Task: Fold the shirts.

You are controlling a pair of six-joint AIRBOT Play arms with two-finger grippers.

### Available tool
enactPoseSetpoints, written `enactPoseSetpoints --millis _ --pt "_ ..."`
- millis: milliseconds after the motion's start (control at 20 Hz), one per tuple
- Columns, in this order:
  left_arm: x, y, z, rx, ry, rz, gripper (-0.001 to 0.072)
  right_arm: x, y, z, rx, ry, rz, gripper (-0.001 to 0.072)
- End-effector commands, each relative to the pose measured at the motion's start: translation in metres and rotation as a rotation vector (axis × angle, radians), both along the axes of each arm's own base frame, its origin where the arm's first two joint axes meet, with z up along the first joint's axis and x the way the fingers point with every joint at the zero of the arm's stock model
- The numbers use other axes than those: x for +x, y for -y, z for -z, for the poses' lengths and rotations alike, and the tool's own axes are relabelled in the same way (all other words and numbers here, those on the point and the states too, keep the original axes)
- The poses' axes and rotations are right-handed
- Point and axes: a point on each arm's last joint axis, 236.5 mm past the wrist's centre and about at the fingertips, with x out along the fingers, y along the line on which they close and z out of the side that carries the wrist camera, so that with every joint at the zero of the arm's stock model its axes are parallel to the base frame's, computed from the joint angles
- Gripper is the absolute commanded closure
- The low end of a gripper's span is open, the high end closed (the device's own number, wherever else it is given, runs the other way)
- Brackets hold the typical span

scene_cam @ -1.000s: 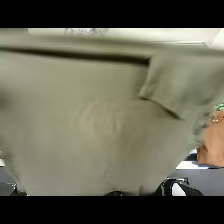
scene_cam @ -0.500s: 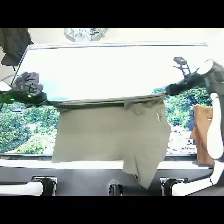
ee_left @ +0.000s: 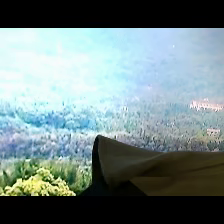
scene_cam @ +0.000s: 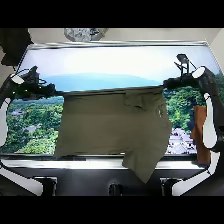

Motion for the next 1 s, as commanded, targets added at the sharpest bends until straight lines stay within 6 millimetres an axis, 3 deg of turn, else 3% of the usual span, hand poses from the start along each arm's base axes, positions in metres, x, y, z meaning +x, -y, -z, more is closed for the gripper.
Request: enactPoseSetpoints --millis 0,100,200,350,450,550,700,850,950 --pt "-0.002 0.017 0.012 -0.019 -0.049 0.036 0.0678 -0.024 -0.011 0.017 0.047 -0.123 -0.043 0.0671" --pt "-0.008 0.026 0.017 -0.027 -0.078 0.061 0.0677 -0.033 -0.019 0.023 0.053 -0.168 -0.073 0.0671" --pt "-0.022 0.026 0.007 -0.029 -0.112 0.111 0.0678 -0.054 -0.017 0.012 0.042 -0.226 -0.107 0.0671" --pt "-0.058 0.010 -0.010 -0.033 -0.220 0.154 0.0678 -0.115 0.001 -0.006 -0.042 -0.406 -0.165 0.0671" --pt "-0.095 0.013 -0.012 -0.081 -0.362 0.196 0.0678 -0.154 0.010 -0.006 -0.082 -0.562 -0.193 0.0671" --pt "-0.132 0.020 -0.007 -0.123 -0.508 0.249 0.0678 -0.178 0.003 0.003 -0.043 -0.666 -0.199 0.0671" --pt "-0.162 0.030 0.014 -0.164 -0.627 0.249 0.0678 -0.201 -0.018 0.028 0.065 -0.756 -0.180 0.0671" --pt "-0.169 0.036 0.029 -0.166 -0.650 0.245 0.0678 -0.210 -0.042 0.047 0.177 -0.777 -0.166 0.0671" --pt "-0.168 0.037 0.033 -0.157 -0.643 0.242 0.0679 -0.220 -0.044 0.058 0.186 -0.811 -0.156 0.0671"
